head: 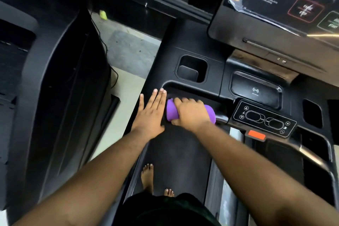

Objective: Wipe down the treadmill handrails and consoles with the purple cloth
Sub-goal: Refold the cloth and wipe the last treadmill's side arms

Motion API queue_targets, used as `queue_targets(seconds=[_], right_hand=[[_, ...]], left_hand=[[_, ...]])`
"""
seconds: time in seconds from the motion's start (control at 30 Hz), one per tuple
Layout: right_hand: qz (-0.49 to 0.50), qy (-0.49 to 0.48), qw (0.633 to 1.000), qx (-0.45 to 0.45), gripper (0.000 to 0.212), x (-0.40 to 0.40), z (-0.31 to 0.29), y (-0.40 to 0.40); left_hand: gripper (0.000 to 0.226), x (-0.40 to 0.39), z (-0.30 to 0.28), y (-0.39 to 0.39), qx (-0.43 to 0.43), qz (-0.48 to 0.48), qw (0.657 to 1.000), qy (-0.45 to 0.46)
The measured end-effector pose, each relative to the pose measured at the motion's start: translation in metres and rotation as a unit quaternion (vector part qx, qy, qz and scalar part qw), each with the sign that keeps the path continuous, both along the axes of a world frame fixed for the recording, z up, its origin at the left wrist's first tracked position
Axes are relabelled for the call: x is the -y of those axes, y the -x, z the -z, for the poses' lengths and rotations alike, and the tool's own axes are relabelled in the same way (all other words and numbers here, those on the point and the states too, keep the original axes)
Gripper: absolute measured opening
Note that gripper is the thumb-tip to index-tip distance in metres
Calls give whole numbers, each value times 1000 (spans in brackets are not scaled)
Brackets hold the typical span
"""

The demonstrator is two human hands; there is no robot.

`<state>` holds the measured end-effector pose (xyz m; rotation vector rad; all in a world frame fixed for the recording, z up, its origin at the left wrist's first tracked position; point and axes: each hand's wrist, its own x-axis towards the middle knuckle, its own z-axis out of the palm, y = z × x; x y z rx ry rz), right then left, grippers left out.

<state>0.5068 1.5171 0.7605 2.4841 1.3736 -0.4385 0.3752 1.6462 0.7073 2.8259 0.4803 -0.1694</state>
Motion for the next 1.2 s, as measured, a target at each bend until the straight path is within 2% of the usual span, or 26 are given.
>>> queue_targets(seconds=[0.07,0.1,0.13,0.2,0.27,0.3,0.33,0.37,0.47,0.53,0.57,0.63,0.7,0.77,0.93,0.97,1.13,1.2], right_hand=[[46,35,989,-135,66,-17,-16,-25],[48,32,985,-162,65,-18,-19,-29],[41,17,987,-152,67,-12,-18,-28],[15,-30,999,-15,78,18,-8,-12],[-19,-29,991,132,85,55,5,5],[-24,-26,985,166,85,66,9,5],[-17,-13,987,160,84,66,7,-1],[-6,1,992,127,82,59,0,-11],[60,51,994,-76,71,32,-25,-46],[73,51,988,-125,70,30,-30,-51],[68,22,993,-92,72,35,-26,-47],[50,-47,996,50,80,57,-10,-24],[38,-59,985,156,88,76,7,-1],[52,-36,986,156,86,70,7,-6],[45,25,998,-20,74,42,-21,-41],[47,18,999,-20,74,44,-21,-41],[65,-60,982,169,86,80,10,8],[85,-47,982,159,84,72,9,8]], left_hand=[[138,0,-3,0,-18,5,1000,-3],[138,1,-3,0,-20,5,1000,-4],[136,1,-3,0,-19,4,1000,-7],[132,1,-4,-1,-16,1,1000,-6],[130,2,-6,-2,-25,5,1000,-1],[130,3,-6,-2,-25,8,1000,-2],[130,2,-7,-2,-21,7,1000,-5],[130,2,-7,-2,-18,4,1000,-7],[130,1,-8,-2,-20,4,1000,0],[130,2,-9,-1,-23,1,1000,0],[129,0,-10,-1,-25,2,1000,-3],[130,0,-9,-1,-21,4,1000,1],[130,1,-9,-1,-23,5,1000,7],[130,1,-7,-1,-22,2,1000,2],[130,2,-6,-3,-27,6,1000,-8],[129,3,-6,-3,-26,4,1000,-9],[131,2,-5,-3,-21,-1,1000,-11],[132,2,-6,-4,-24,0,1000,-12]])
